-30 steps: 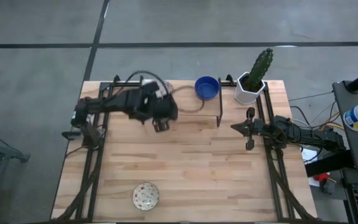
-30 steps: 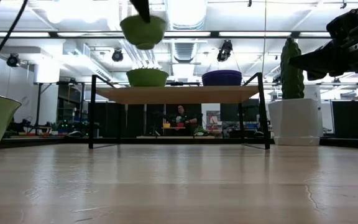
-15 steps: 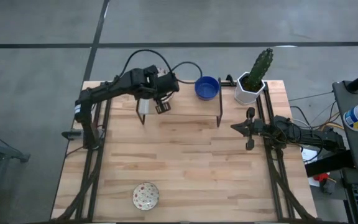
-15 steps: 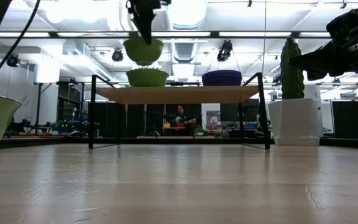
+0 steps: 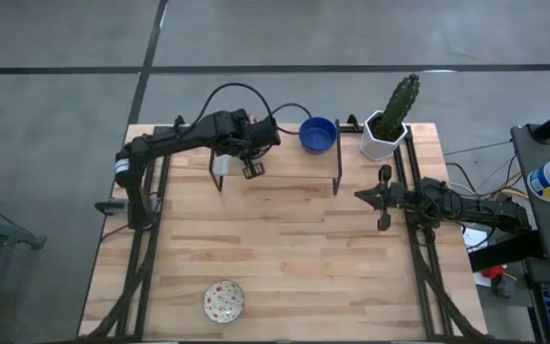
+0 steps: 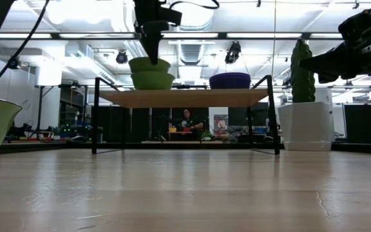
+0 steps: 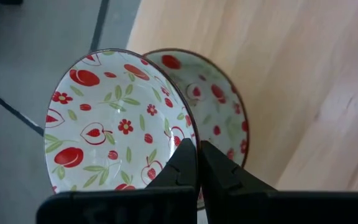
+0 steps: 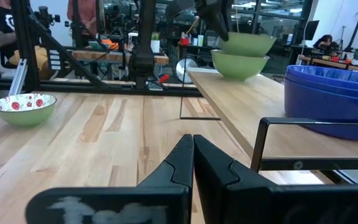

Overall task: Pick & Place Mini bowls
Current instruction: Stack the top white bowl on top of the white bowl on the shelf

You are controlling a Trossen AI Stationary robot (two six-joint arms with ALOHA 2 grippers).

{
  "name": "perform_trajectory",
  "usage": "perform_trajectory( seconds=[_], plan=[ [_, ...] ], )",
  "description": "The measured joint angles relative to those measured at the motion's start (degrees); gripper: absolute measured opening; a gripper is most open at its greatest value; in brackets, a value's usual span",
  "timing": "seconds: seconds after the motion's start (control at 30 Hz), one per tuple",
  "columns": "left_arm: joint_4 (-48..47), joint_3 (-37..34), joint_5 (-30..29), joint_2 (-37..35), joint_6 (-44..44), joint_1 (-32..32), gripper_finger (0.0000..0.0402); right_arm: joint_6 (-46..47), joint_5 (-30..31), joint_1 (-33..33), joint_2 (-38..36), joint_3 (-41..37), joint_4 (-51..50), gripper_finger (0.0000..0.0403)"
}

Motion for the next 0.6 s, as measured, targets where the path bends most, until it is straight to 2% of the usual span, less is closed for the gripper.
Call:
perform_trajectory(
  seconds=[0.3,0.6],
  plan=[
    [3.7,-3.0,1.8,0.0,0.8,0.0,0.0,0.0,0.0,0.0,0.0,0.0,0.0,0.0008],
    [3.8,-3.1,3.5,0.0,-2.6,0.0,0.0,0.0,0.0,0.0,0.0,0.0,0.0,0.0008]
  ],
)
